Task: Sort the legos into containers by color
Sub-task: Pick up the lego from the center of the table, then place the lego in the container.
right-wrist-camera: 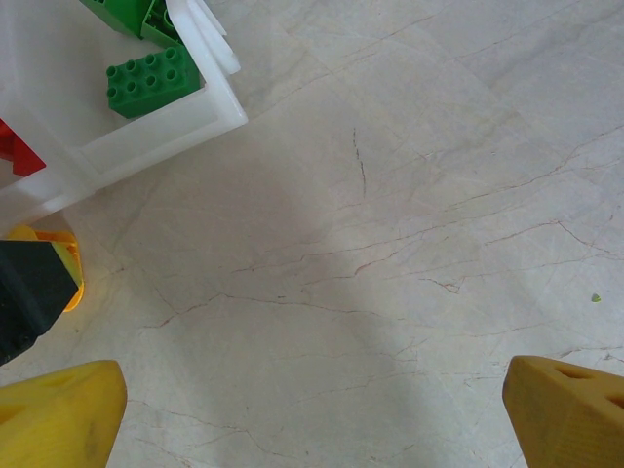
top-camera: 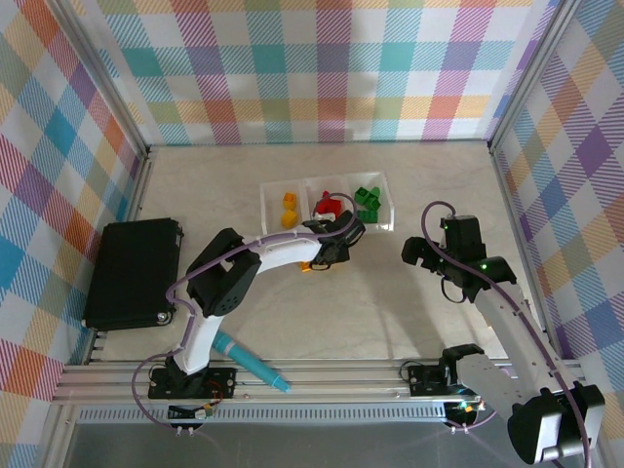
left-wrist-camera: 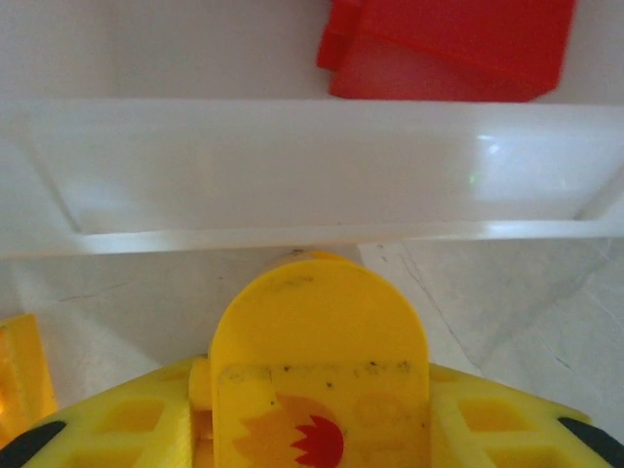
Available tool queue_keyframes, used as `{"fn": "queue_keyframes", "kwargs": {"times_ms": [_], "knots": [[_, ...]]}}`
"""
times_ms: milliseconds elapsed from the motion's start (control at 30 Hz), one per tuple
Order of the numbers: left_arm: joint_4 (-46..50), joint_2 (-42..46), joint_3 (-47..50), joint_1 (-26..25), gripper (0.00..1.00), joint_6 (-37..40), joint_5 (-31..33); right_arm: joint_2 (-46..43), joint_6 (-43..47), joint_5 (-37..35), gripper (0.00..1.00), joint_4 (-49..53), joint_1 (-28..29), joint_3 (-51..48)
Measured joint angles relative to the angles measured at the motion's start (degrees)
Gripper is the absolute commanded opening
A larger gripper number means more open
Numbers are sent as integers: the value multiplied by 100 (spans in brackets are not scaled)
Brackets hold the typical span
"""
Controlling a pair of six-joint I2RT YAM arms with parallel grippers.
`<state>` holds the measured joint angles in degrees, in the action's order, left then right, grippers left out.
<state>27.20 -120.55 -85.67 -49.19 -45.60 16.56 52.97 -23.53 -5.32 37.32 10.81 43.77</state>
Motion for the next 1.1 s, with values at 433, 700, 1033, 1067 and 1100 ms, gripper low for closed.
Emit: {"fn": "queue_keyframes", "kwargs": {"times_ms": [433, 700, 1033, 1067, 1100], "knots": [[201, 1143, -74, -98, 31, 1038, -173, 7, -2, -2, 99, 0, 0, 0], [841, 1679, -426, 330, 33, 1578, 590, 81, 0, 0, 99, 0, 0, 2], [1281, 1504, -647, 1510, 33, 1893, 905, 175, 0, 2, 99, 0, 0, 15], [1281, 1421, -695, 1541, 33, 1915, 901, 201, 0, 2, 99, -2, 0, 17], [1279, 1351, -728, 1572, 33, 1932, 901, 214, 0, 2, 99, -2, 0, 20]]}}
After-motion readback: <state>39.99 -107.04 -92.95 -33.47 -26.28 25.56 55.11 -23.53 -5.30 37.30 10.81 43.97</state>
